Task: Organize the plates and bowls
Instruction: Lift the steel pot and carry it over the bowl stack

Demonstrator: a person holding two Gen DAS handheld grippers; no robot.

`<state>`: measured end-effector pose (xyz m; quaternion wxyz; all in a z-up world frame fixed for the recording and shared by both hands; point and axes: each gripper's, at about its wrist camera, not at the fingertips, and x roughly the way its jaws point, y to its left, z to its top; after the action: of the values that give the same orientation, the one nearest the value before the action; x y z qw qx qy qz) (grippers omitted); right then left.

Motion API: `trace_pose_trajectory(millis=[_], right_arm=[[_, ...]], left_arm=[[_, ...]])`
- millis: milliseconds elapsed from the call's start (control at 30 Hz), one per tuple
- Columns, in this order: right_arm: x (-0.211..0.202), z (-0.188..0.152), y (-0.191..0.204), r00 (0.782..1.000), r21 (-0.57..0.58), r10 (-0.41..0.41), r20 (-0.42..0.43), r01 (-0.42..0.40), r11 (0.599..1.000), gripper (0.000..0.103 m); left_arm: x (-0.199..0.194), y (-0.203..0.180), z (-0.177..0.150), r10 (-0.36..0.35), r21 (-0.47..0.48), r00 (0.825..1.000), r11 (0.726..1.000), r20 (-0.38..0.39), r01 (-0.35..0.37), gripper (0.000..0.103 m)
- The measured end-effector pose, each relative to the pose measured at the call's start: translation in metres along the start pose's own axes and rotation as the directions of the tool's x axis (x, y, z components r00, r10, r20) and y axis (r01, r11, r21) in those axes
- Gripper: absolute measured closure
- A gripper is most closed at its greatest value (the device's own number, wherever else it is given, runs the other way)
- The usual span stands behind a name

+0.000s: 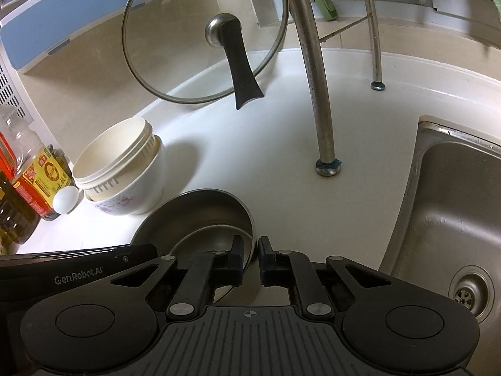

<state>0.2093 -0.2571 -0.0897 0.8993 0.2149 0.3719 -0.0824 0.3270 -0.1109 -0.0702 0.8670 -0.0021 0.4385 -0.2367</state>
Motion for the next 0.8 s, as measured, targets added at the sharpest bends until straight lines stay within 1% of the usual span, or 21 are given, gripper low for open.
trace_pose_trajectory(millis=[200, 400, 733, 767, 800], right_arm=[[-0.002, 0.000, 0.000, 1.000, -0.004, -0.002, 0.009, 0.002, 1.000, 0.094], [-0.011, 0.001, 0.001, 1.000, -0.003, 0.012, 0.013, -0.012, 1.000, 0.094], [-0.039, 0.015, 0.017, 0.998, -0.020, 0.067, 0.017, -0.067, 0.998, 0.094], [-0.041, 0.016, 0.019, 0.995, -0.019, 0.075, 0.059, -0.074, 0.997, 0.094], [-0.044, 0.018, 0.022, 0.995, -0.022, 0.082, 0.061, -0.081, 0.996, 0.094]], left_arm=[[-0.003, -0.002, -0.002, 0.001, 0.009, 1.000, 1.000, 0.004, -0.001, 0.095], [-0.012, -0.002, -0.005, -0.004, 0.002, 1.000, 1.000, 0.016, 0.004, 0.095], [-0.054, 0.008, -0.006, -0.020, -0.025, 0.997, 0.999, 0.070, 0.022, 0.095], [-0.058, 0.010, -0.005, -0.021, -0.029, 0.997, 0.999, 0.076, 0.023, 0.095], [-0.062, 0.012, -0.003, -0.021, -0.034, 0.996, 0.999, 0.081, 0.024, 0.095]])
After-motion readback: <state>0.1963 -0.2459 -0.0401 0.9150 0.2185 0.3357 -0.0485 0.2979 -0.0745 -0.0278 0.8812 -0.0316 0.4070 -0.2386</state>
